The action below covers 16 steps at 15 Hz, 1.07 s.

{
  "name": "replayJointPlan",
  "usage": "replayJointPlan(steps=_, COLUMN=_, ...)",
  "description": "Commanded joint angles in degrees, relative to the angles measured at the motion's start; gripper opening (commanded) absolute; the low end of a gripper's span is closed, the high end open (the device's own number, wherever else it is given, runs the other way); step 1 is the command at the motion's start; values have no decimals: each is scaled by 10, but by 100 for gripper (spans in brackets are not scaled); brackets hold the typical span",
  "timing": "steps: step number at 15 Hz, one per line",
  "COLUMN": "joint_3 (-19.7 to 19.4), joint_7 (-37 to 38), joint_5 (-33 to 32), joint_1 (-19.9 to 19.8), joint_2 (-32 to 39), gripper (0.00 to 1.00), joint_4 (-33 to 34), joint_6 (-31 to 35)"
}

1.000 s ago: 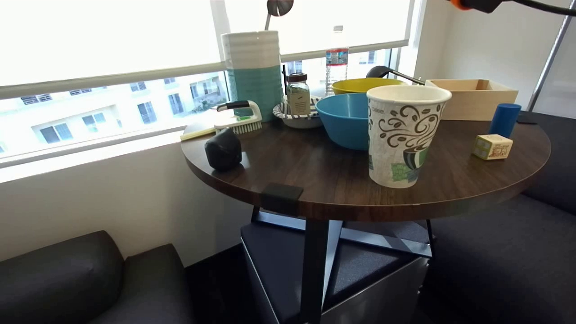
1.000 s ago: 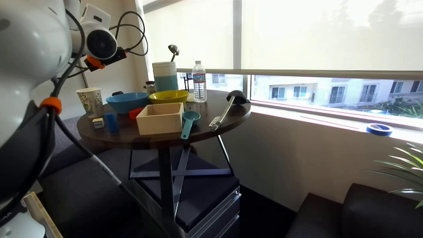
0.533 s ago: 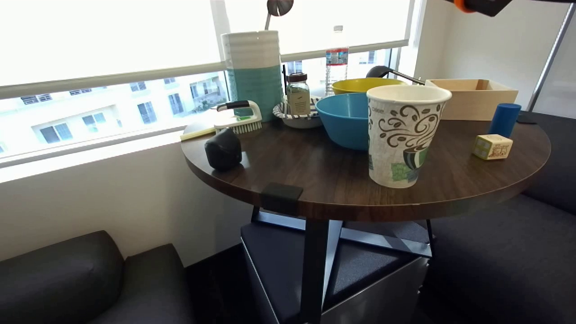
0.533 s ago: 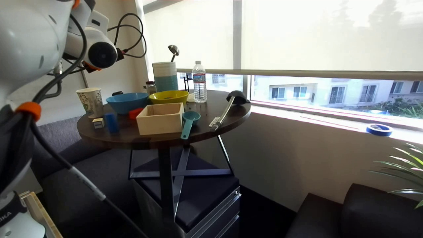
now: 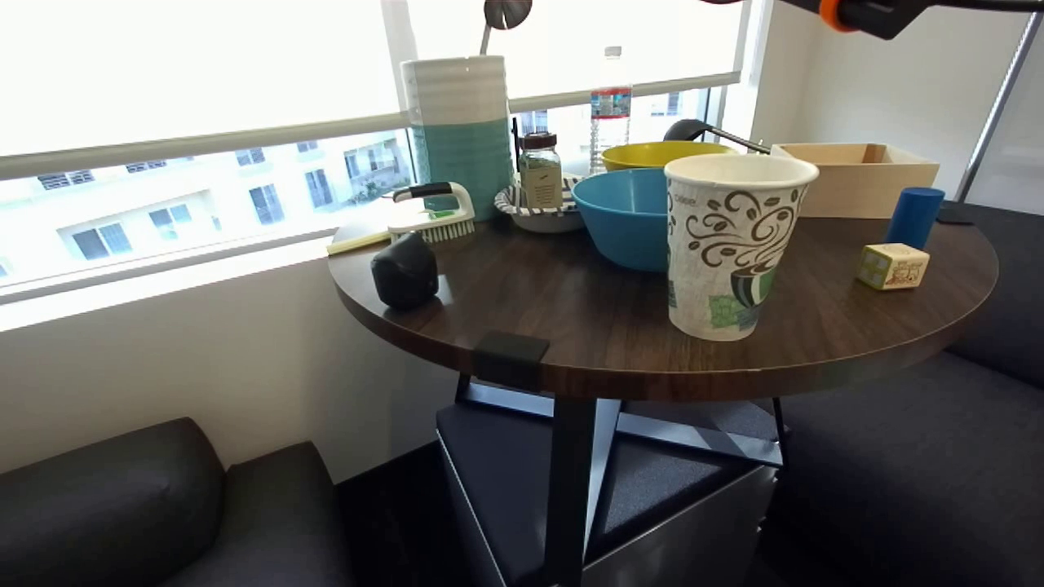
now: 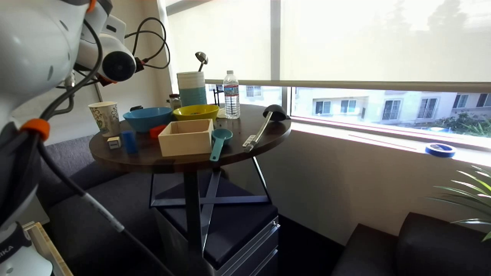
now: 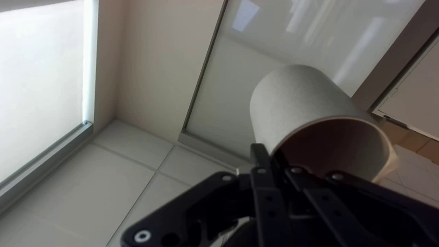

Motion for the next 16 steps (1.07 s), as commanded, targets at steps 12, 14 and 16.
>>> replayJointPlan(steps=12, joint_3=-76, joint_7=-133, joint_5=43, joint_1=-10, joint_2=0, gripper=1, joint_4=7, joint_6=-101)
replayJointPlan(steps=14, joint_3=-81, joint_7=-150, joint_5=47, joint_1=-10, joint_2=0, gripper=1, joint_4=7, joint_6=-102)
replayJointPlan(steps=16, joint_3=-84, joint_7=-166, joint_5=52, joint_1=-12, joint_2=0, gripper=1, joint_4=7, joint_6=-104)
